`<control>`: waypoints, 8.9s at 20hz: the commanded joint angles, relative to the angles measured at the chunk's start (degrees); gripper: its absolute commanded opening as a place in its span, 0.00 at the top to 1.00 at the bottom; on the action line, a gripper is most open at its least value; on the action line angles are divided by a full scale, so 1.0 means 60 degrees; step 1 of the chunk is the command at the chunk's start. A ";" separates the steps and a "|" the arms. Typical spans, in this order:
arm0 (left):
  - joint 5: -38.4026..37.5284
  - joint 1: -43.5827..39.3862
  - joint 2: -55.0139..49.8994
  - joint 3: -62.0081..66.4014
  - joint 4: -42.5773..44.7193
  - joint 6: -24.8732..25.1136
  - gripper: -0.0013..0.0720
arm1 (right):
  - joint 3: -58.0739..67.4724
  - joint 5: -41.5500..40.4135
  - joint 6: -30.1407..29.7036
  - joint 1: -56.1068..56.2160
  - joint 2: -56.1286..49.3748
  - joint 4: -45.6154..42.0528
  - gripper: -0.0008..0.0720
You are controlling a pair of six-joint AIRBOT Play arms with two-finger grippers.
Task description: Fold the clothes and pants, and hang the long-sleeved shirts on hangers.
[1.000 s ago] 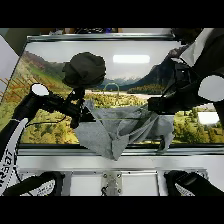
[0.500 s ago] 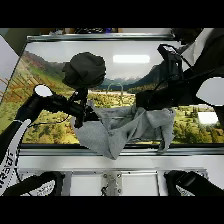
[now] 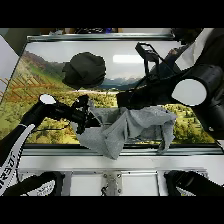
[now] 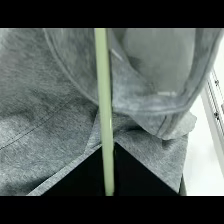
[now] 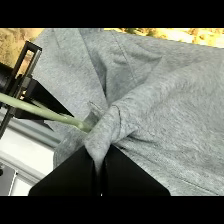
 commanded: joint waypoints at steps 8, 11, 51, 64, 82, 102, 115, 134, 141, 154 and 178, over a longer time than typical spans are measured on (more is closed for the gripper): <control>0.0011 0.0022 0.0004 -0.0076 -0.0022 0.0091 0.97 | 0.0026 -0.0135 -0.0477 0.0219 -0.0299 0.0007 0.41; 0.0011 0.0022 0.0004 -0.0076 -0.0018 0.0091 0.97 | 0.0029 0.0324 -0.1031 0.0164 -0.0226 -0.0004 0.41; -0.0707 0.0015 0.0000 -0.0084 0.0004 0.0084 0.96 | -0.7817 0.4419 -2.0575 -1.3056 0.1293 1.0174 0.05; -0.0732 0.0015 -0.0004 -0.0084 0.0007 0.0084 0.96 | -0.8349 0.4619 -2.0950 -1.2029 0.0390 0.9854 0.05; -0.0729 0.0015 -0.0004 -0.0084 0.0000 0.0084 0.96 | -0.8386 0.3577 -2.0972 -0.9238 -0.1202 1.0014 0.06; -0.0732 0.0015 -0.0004 -0.0084 0.0011 0.0076 0.96 | -0.8389 0.3297 -2.0975 -0.8965 -0.1202 1.1122 0.06; -0.0692 0.0015 -0.0004 -0.0084 0.0044 -0.0200 0.96 | -0.8386 0.3034 -2.4075 -0.8965 -0.1202 1.1089 0.96; 0.0645 0.0197 0.0004 -0.0080 0.0091 -0.3206 0.34 | -0.8386 0.2346 -2.4225 -0.8969 -0.1198 1.1114 0.96; 0.1789 0.1942 0.1253 -0.0084 0.0091 -0.5289 0.34 | -0.8386 0.2350 -2.3955 -0.8969 -0.1173 1.1122 0.96; 0.2295 0.3869 0.4503 -0.1191 0.2572 -1.5005 0.02 | -0.8364 0.2401 -2.2054 -0.8969 0.0907 1.2076 0.96; 0.3191 0.3621 0.6258 -0.2477 0.1013 -1.7442 0.05 | -0.8364 0.1657 -2.1176 -0.8994 0.1406 1.2007 0.96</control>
